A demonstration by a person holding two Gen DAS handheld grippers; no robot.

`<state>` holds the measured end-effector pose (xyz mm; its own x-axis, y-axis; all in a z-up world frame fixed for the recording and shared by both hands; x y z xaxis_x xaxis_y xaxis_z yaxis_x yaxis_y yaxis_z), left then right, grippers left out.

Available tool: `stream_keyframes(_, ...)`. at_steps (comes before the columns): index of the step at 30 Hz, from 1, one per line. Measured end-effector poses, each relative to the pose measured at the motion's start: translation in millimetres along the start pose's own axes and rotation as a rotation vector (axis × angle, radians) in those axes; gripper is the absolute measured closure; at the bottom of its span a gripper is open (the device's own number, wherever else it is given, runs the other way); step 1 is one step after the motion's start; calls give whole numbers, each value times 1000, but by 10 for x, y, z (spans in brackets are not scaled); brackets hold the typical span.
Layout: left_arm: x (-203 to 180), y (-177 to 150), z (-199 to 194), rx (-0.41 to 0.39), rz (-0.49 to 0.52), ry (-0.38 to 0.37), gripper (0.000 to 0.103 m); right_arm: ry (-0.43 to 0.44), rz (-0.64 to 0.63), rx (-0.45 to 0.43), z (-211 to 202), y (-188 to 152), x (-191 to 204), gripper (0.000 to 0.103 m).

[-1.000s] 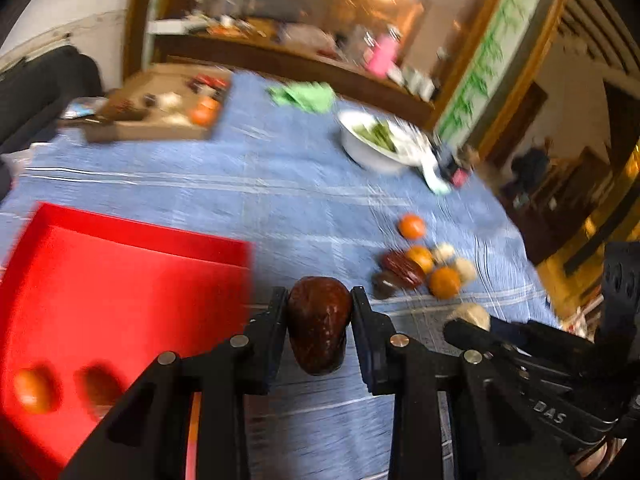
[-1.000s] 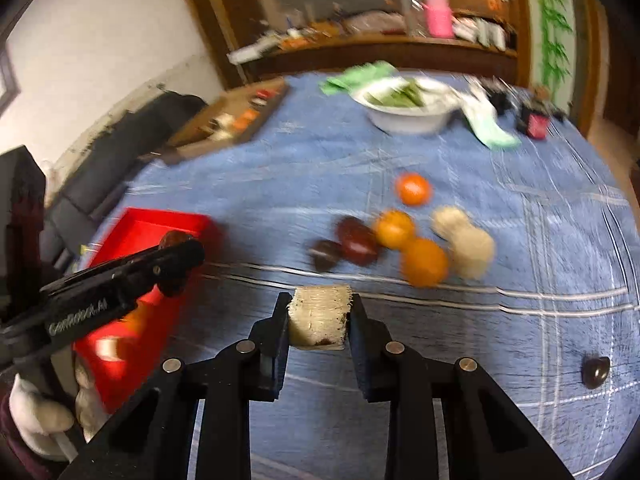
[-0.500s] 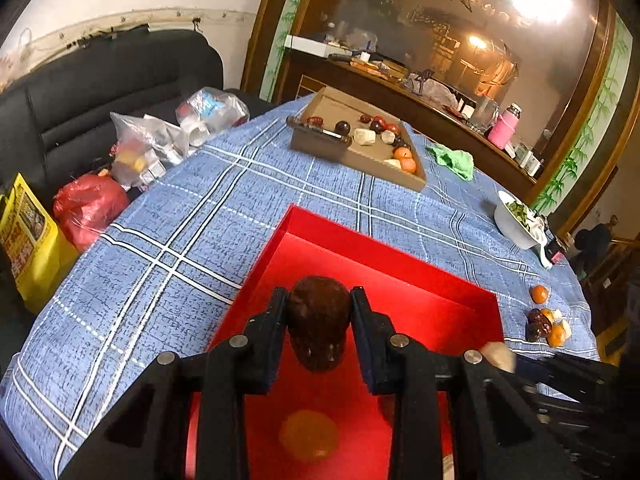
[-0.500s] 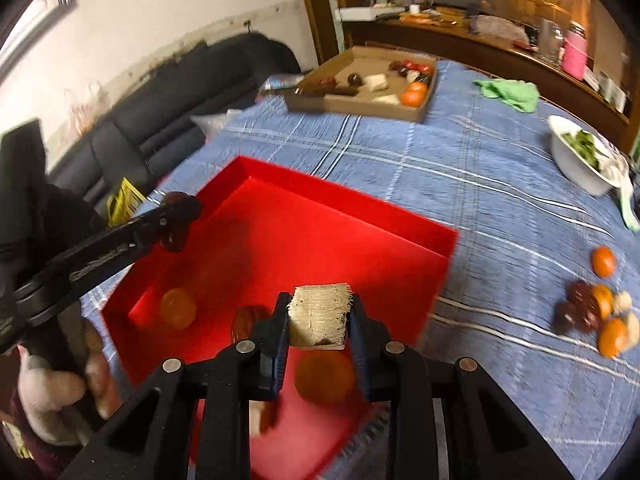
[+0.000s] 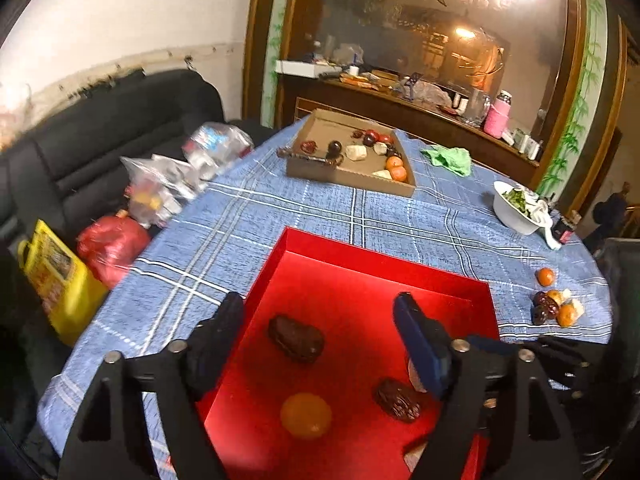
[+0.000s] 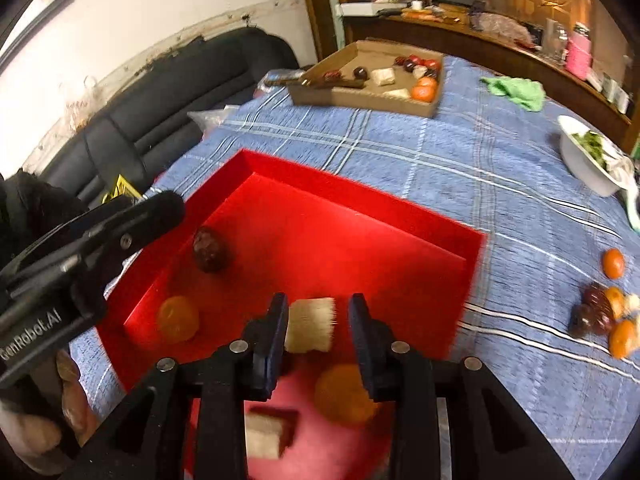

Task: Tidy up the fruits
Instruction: 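Drop the date and cake cube into the red tray from both tools, then return to the pile and grasp a small dark plum with the right tool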

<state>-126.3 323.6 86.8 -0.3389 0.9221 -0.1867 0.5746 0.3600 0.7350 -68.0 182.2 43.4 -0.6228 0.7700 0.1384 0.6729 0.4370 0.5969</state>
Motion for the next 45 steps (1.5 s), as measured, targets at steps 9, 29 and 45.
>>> stream_keyframes(9,-617,-119,-561,-91,72,37,16,-56,88,-128,-880,-447,-597,59)
stream_keyframes(29,-1801,-286,-352,59,149,-229,16,-378,520,-194,-2014,-1931,-3067,50)
stream_keyframes(45,-2277,-521,298,169,254,-298,16,-478,479,-21,-1516,-1942,-3243,76)
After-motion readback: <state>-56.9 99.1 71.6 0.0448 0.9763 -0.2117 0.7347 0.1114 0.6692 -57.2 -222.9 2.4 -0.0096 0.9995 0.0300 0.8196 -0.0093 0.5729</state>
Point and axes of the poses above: each gripper's, at about its wrist camera, not at the fingertips, and z roughly the way its jaws point, x to its left, y to its top, the point moved 1 cm from there along z, roughly the way its jaws point, and after that the axes turned 5 degrees about -z, right-handed, at the moved point
